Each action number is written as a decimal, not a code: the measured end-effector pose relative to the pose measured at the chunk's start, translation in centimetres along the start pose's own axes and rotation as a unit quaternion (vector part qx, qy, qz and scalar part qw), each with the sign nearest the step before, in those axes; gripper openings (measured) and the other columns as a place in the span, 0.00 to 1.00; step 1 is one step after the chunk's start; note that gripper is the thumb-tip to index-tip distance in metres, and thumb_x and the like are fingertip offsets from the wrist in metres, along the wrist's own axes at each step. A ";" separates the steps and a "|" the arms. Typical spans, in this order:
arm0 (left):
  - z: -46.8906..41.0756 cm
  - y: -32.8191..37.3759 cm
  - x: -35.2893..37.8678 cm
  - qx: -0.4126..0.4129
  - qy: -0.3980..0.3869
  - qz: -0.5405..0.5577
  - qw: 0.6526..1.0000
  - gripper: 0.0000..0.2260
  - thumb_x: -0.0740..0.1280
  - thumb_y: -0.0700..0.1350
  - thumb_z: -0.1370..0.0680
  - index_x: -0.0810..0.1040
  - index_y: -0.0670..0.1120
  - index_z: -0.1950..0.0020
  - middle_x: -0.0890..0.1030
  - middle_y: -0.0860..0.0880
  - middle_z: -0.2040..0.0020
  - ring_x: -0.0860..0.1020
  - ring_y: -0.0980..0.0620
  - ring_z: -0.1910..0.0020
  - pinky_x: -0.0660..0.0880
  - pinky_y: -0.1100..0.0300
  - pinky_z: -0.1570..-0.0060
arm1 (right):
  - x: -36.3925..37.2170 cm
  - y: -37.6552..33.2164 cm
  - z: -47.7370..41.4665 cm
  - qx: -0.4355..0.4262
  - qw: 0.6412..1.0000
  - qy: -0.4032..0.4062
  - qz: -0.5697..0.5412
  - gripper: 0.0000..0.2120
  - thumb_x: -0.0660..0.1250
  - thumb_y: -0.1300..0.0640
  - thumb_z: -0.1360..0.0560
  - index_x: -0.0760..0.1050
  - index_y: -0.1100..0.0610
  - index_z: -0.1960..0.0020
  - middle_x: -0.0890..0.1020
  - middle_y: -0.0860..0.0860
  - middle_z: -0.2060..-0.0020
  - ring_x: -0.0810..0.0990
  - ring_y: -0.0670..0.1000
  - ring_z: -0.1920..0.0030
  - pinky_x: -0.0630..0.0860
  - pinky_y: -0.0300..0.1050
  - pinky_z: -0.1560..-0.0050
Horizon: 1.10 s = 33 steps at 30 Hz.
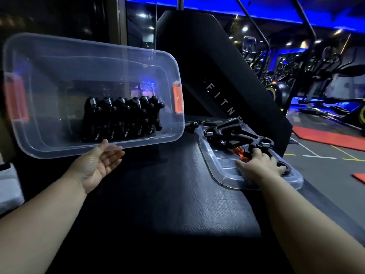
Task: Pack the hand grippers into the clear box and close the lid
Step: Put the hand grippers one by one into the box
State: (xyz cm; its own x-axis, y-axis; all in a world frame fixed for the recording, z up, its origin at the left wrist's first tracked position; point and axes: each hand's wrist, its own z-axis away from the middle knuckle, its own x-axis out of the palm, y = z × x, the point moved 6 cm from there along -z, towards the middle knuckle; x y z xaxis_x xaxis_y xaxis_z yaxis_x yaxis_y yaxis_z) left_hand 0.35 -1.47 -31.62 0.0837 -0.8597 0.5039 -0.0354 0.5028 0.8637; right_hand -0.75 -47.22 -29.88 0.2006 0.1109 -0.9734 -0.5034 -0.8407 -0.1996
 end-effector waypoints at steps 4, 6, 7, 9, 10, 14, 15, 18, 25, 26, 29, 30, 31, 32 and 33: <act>0.0 0.0 0.0 0.001 0.001 -0.003 1.000 0.12 0.61 0.50 0.20 0.76 0.43 0.56 0.85 0.48 0.59 0.84 0.54 0.59 0.81 0.60 0.57 | 0.2 0.6 -0.4 0.011 1.000 -0.002 0.015 0.39 0.56 0.29 0.31 0.61 0.51 0.29 0.64 0.55 0.28 0.56 0.63 0.27 0.49 0.69 0.30; 0.2 0.0 0.1 -0.001 0.003 -0.010 1.000 0.12 0.61 0.50 0.20 0.77 0.43 0.57 0.85 0.48 0.60 0.84 0.54 0.59 0.81 0.60 0.58 | 0.4 0.7 -0.5 0.023 0.999 -0.014 0.028 0.40 0.54 0.27 0.31 0.62 0.51 0.28 0.61 0.59 0.27 0.55 0.64 0.26 0.48 0.68 0.30; 0.2 0.1 0.1 -0.002 0.007 -0.009 1.000 0.13 0.62 0.50 0.21 0.78 0.43 0.58 0.85 0.48 0.59 0.85 0.53 0.59 0.81 0.60 0.59 | 0.4 0.7 -0.5 0.029 0.999 -0.019 0.035 0.41 0.53 0.27 0.32 0.62 0.51 0.28 0.60 0.61 0.26 0.54 0.64 0.26 0.48 0.67 0.30; 0.4 0.2 0.1 -0.003 0.013 -0.008 1.000 0.13 0.62 0.49 0.21 0.79 0.43 0.60 0.85 0.47 0.60 0.85 0.53 0.60 0.81 0.60 0.60 | 0.5 0.7 -0.5 0.033 0.998 -0.022 0.046 0.41 0.52 0.26 0.31 0.63 0.52 0.28 0.59 0.63 0.26 0.54 0.64 0.26 0.48 0.66 0.30; 0.5 0.2 0.2 -0.003 0.016 -0.012 1.000 0.13 0.62 0.49 0.20 0.78 0.43 0.59 0.85 0.48 0.61 0.84 0.54 0.61 0.81 0.61 0.61 | 0.5 0.6 -0.6 0.033 0.998 -0.018 0.049 0.41 0.52 0.26 0.31 0.64 0.52 0.28 0.60 0.63 0.27 0.54 0.63 0.26 0.48 0.66 0.30; 0.5 0.2 0.1 -0.001 0.020 -0.017 1.000 0.11 0.62 0.49 0.20 0.76 0.43 0.57 0.85 0.49 0.62 0.84 0.54 0.61 0.81 0.61 0.60 | 0.2 0.7 -0.4 0.023 0.999 0.004 0.045 0.38 0.53 0.27 0.31 0.68 0.51 0.31 0.67 0.60 0.32 0.59 0.62 0.29 0.55 0.64 0.33; 0.5 0.2 0.1 -0.001 0.021 -0.019 1.000 0.11 0.62 0.49 0.20 0.76 0.43 0.57 0.85 0.49 0.62 0.84 0.54 0.60 0.80 0.60 0.59 | 0.1 0.6 -0.2 0.020 0.999 0.010 0.042 0.36 0.54 0.28 0.31 0.69 0.51 0.33 0.68 0.60 0.34 0.61 0.62 0.31 0.57 0.62 0.34; 0.4 0.1 0.1 0.001 0.026 -0.013 1.000 0.11 0.62 0.49 0.20 0.76 0.43 0.57 0.85 0.49 0.62 0.84 0.54 0.61 0.76 0.58 0.55 | -0.2 0.4 0.3 0.016 0.999 0.030 0.036 0.33 0.55 0.31 0.31 0.71 0.51 0.36 0.69 0.60 0.37 0.62 0.62 0.33 0.58 0.61 0.36; 0.3 0.2 0.2 0.000 0.015 -0.004 1.000 0.17 0.63 0.48 0.20 0.82 0.44 0.65 0.85 0.48 0.61 0.84 0.54 0.61 0.75 0.56 0.52 | -0.6 0.5 0.8 0.012 0.999 0.033 0.021 0.34 0.58 0.28 0.34 0.72 0.48 0.36 0.70 0.60 0.36 0.62 0.63 0.31 0.53 0.63 0.31; 0.4 0.2 0.2 0.000 0.017 -0.005 1.000 0.15 0.63 0.48 0.20 0.81 0.44 0.63 0.85 0.48 0.61 0.84 0.54 0.61 0.75 0.56 0.52 | -0.7 0.4 0.9 0.007 0.999 0.034 0.021 0.33 0.59 0.28 0.33 0.72 0.47 0.36 0.71 0.60 0.36 0.62 0.63 0.31 0.54 0.62 0.31; 0.4 0.2 0.2 0.001 0.024 0.006 1.000 0.14 0.63 0.48 0.21 0.80 0.43 0.63 0.85 0.47 0.61 0.84 0.53 0.61 0.75 0.56 0.53 | -0.9 0.0 1.1 -0.008 0.999 0.038 0.009 0.30 0.60 0.28 0.33 0.74 0.44 0.38 0.73 0.59 0.38 0.64 0.62 0.33 0.59 0.58 0.33; 0.4 0.2 0.2 0.001 0.023 0.004 1.000 0.14 0.63 0.48 0.21 0.80 0.43 0.62 0.85 0.47 0.61 0.84 0.53 0.61 0.75 0.56 0.53 | -0.9 -0.1 1.1 -0.013 0.999 0.040 -0.001 0.29 0.61 0.29 0.33 0.74 0.44 0.39 0.74 0.58 0.39 0.64 0.61 0.34 0.62 0.57 0.36; 0.4 0.2 0.3 0.002 0.023 0.001 1.000 0.13 0.63 0.48 0.21 0.78 0.43 0.60 0.85 0.48 0.62 0.84 0.53 0.61 0.75 0.56 0.53 | -0.9 -0.1 1.1 -0.020 0.999 0.042 -0.013 0.27 0.62 0.29 0.32 0.75 0.43 0.40 0.75 0.57 0.41 0.64 0.60 0.35 0.64 0.56 0.38; 0.4 0.2 0.3 0.003 0.022 -0.001 1.000 0.12 0.63 0.48 0.20 0.77 0.43 0.58 0.85 0.48 0.62 0.84 0.54 0.61 0.75 0.56 0.52 | -0.9 -0.2 1.1 -0.029 0.998 0.043 -0.026 0.26 0.63 0.30 0.32 0.76 0.44 0.41 0.75 0.56 0.43 0.64 0.59 0.36 0.66 0.54 0.40; 0.5 0.2 0.2 0.004 0.023 -0.002 1.000 0.11 0.62 0.49 0.20 0.76 0.43 0.58 0.85 0.48 0.61 0.84 0.54 0.61 0.75 0.57 0.52 | -0.9 -0.3 1.0 -0.039 0.998 0.045 -0.037 0.25 0.64 0.31 0.32 0.76 0.44 0.42 0.76 0.55 0.44 0.65 0.59 0.37 0.68 0.53 0.41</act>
State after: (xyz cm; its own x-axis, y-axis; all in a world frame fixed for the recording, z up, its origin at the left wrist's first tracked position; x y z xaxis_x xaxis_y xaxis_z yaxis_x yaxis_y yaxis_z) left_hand -0.09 -1.61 -31.29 0.1289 -0.8570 0.4989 -0.0422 0.4979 0.8662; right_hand -1.60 -46.51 -29.05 0.3113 0.1291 -0.9415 -0.4178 -0.8713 -0.2576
